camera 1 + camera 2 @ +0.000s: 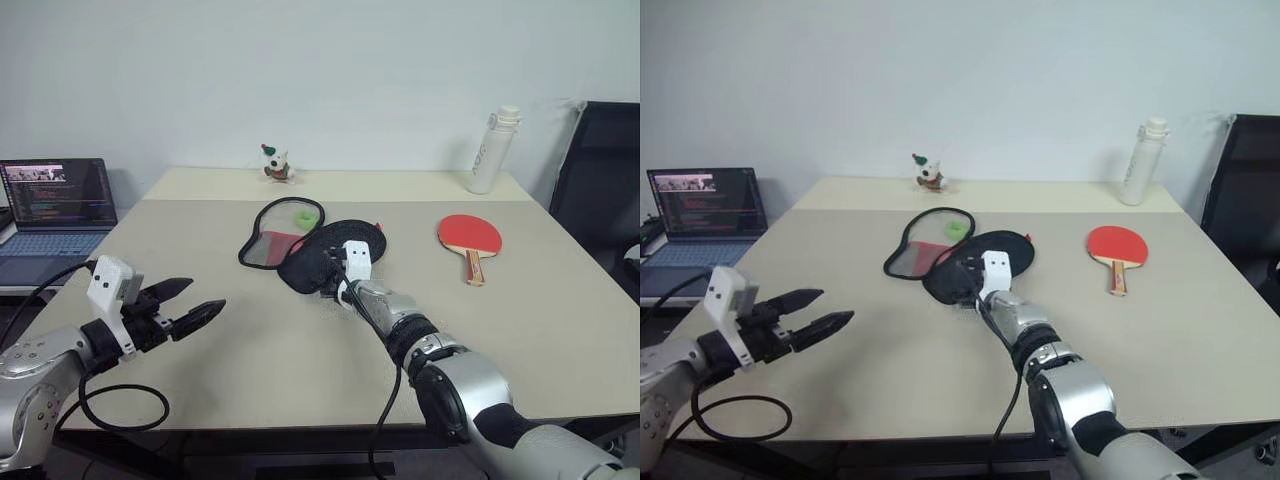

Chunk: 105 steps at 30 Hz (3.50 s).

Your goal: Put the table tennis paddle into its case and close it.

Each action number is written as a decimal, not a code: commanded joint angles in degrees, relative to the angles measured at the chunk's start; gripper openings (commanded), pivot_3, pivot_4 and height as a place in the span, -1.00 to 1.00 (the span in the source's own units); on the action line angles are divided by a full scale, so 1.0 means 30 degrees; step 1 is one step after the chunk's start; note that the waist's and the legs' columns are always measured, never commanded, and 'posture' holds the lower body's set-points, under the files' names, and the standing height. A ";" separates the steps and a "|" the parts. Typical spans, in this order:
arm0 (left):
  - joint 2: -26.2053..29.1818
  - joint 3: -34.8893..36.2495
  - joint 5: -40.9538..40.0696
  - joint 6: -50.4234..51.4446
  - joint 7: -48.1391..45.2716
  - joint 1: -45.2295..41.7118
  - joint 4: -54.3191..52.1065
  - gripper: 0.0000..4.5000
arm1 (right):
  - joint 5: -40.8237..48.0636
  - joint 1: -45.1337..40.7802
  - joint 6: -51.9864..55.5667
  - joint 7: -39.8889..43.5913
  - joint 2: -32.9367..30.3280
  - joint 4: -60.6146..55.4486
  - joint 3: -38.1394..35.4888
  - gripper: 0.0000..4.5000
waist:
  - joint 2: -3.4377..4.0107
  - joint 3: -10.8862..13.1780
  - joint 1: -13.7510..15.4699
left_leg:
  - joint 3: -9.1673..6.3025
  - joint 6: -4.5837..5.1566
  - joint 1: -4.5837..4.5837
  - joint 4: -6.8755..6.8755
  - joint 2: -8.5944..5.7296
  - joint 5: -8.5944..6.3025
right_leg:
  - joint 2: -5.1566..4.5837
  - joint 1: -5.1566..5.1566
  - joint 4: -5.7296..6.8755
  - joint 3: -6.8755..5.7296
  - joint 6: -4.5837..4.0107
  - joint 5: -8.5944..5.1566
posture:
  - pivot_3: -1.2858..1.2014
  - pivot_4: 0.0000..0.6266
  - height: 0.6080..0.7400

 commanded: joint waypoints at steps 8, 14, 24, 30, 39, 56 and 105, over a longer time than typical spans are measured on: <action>-0.0007 -0.0219 -0.0053 -0.0312 0.0190 -0.0514 -0.0334 1.00 | 0.0603 -0.1195 -0.0394 -0.0217 0.1354 0.0264 -0.1212 -0.79 | 0.0005 0.0003 -0.0058 | 0.0008 0.0000 0.0000 -0.0013 0.0002 0.0000 | 0.0003 -0.0008 0.0000 0.0007 0.0000 0.0000 | 0.03 -0.52 1.00; 0.0494 -0.0405 -0.1080 0.0640 -0.0932 -0.0967 -0.0193 1.00 | 0.1036 -0.1574 -0.0028 0.0010 0.1276 0.0091 -0.1584 -0.99 | 0.0006 0.0004 -0.0058 | 0.0012 -0.0001 0.0000 -0.0016 -0.0001 -0.0001 | 0.0003 -0.0008 -0.0006 0.0009 0.0001 -0.0001 | 0.03 -0.52 1.00; 0.1247 -0.0270 -0.1393 0.1037 -0.2232 -0.0898 -0.0389 1.00 | 0.0661 -0.1210 0.2871 0.2642 -0.1879 -0.0636 -0.1330 -0.99 | 0.0007 0.0006 -0.0003 | 0.0024 0.0000 -0.0001 -0.0039 -0.0004 -0.0001 | 0.0003 -0.0023 -0.0010 0.0024 0.0003 -0.0002 | 0.03 -0.52 1.00; 0.1023 -0.0575 -0.1227 0.0944 -0.2224 -0.1207 -0.0247 1.00 | 0.0597 -0.0765 0.3773 0.3151 -0.2853 -0.1604 -0.1161 -0.99 | 0.0006 0.0007 -0.0052 | 0.0023 0.0000 0.0000 -0.0044 -0.0013 0.0000 | 0.0006 -0.0022 -0.0012 0.0021 0.0006 -0.0005 | 0.03 -0.52 1.00; 0.1075 -0.0783 -0.1186 0.0926 -0.2397 -0.1169 -0.0324 1.00 | 0.0747 0.0021 0.6347 0.4344 -0.4355 -0.3881 -0.0688 -0.99 | 0.0005 0.0008 -0.0064 | 0.0103 -0.0001 -0.0002 -0.0093 -0.0018 0.0001 | 0.0011 -0.0090 -0.0012 0.0106 0.0007 -0.0006 | 0.03 -0.52 1.00; 0.1400 -0.1320 -0.1047 0.0958 -0.3032 -0.1532 -0.0181 1.00 | -0.0150 0.1303 1.1190 0.7325 -0.9502 -0.7190 0.1259 -0.99 | 0.0002 0.0007 -0.0050 | 0.0306 -0.0002 -0.0003 -0.0176 -0.0061 0.0003 | 0.0035 -0.0254 0.0011 0.0285 0.0010 -0.0006 | 0.03 -0.52 1.00; 0.0346 -0.4242 -0.0014 -0.0167 -0.3376 -0.5320 0.1847 1.00 | -0.2696 -0.0718 0.0736 0.1600 -1.0364 0.1191 -0.0509 0.99 | -0.0003 0.0008 -0.0059 | 0.0408 -0.0086 0.0001 -0.0155 -0.0052 0.0056 | 0.0110 -0.0291 0.0019 0.0403 0.0009 -0.0002 | 0.03 -0.52 1.00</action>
